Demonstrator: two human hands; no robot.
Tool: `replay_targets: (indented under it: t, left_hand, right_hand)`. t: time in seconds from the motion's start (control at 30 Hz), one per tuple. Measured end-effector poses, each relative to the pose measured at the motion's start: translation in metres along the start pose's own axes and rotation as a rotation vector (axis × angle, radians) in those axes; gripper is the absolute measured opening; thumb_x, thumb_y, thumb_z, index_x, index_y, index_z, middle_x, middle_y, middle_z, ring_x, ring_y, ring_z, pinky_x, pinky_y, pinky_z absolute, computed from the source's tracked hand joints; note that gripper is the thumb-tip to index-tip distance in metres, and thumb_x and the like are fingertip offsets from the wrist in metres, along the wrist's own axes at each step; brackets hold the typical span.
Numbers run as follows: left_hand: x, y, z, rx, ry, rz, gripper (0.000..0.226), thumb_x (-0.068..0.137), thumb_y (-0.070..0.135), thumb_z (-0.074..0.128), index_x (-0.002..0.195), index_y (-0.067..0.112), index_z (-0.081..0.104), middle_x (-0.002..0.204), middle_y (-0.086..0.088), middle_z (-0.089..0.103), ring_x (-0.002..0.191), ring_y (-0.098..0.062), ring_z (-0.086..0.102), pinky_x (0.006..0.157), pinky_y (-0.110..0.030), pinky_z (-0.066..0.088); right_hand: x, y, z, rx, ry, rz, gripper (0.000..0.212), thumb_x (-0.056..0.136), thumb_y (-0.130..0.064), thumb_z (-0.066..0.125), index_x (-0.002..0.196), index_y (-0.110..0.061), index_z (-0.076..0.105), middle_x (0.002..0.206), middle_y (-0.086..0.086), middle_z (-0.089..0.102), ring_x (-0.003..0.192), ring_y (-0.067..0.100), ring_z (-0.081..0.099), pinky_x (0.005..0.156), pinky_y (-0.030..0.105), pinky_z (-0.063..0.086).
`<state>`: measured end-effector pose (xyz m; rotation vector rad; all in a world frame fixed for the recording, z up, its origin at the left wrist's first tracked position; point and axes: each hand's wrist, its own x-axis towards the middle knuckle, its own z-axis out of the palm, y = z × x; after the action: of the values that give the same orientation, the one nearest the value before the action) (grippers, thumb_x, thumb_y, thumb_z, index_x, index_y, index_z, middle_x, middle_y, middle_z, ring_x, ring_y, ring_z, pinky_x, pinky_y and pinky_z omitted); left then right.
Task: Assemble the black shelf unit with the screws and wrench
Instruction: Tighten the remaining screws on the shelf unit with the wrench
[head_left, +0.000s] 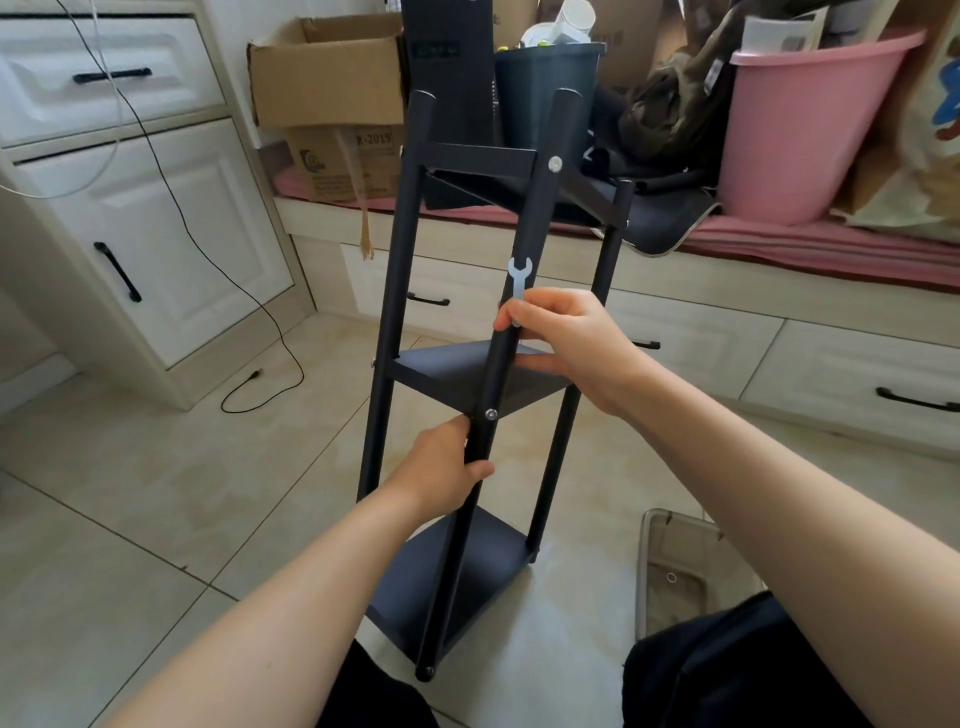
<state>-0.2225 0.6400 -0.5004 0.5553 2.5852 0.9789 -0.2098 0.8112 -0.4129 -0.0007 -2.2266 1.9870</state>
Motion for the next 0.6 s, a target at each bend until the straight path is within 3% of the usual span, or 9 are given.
replay_targets:
  t: [0.1,0.23,0.47,0.53,0.6]
  left_hand:
    - [0.001,0.003,0.001,-0.019,-0.014,0.0,0.031,0.098,0.024,0.065,0.125,0.015,0.055,0.107,-0.003,0.062,0.099,-0.024,0.064,0.088,-0.039,0.058]
    - [0.003,0.004,0.003,-0.039,0.005,-0.003,0.03,0.097,0.024,0.066,0.125,0.017,0.055,0.107,0.003,0.061,0.098,-0.018,0.063,0.083,-0.032,0.058]
    - [0.002,-0.001,0.001,-0.016,0.014,-0.071,0.041,0.096,0.026,0.067,0.134,0.019,0.051,0.106,0.006,0.057,0.095,-0.018,0.061,0.087,-0.037,0.059]
    - [0.001,-0.003,0.0,-0.009,0.013,-0.084,0.042,0.096,0.025,0.068,0.135,0.02,0.051,0.106,0.004,0.057,0.096,-0.02,0.062,0.088,-0.04,0.059]
    - [0.0,-0.005,-0.001,0.02,0.008,-0.084,0.042,0.096,0.026,0.068,0.133,0.02,0.051,0.106,0.003,0.058,0.097,-0.023,0.064,0.088,-0.042,0.059]
  right_hand:
    - [0.001,-0.003,-0.002,-0.003,-0.013,-0.017,0.025,0.099,-0.018,0.057,0.08,-0.017,0.072,0.097,0.001,0.068,0.095,0.012,0.07,0.075,0.026,0.059]
    - [0.003,-0.002,-0.002,-0.037,-0.044,-0.044,0.024,0.099,-0.018,0.056,0.081,-0.015,0.072,0.097,-0.001,0.068,0.101,0.015,0.067,0.084,0.03,0.06]
    - [0.004,0.014,-0.014,-0.074,-0.067,0.031,0.021,0.098,-0.022,0.058,0.09,-0.014,0.076,0.102,-0.004,0.07,0.104,0.012,0.066,0.081,0.024,0.058]
    - [0.001,0.025,-0.02,-0.175,-0.07,0.086,0.02,0.098,-0.024,0.059,0.092,-0.015,0.076,0.104,-0.001,0.07,0.099,0.011,0.067,0.08,0.024,0.059]
    - [-0.005,0.035,-0.025,-0.265,-0.079,0.137,0.02,0.098,-0.022,0.058,0.092,-0.014,0.075,0.089,0.002,0.071,0.082,0.009,0.068,0.07,0.019,0.058]
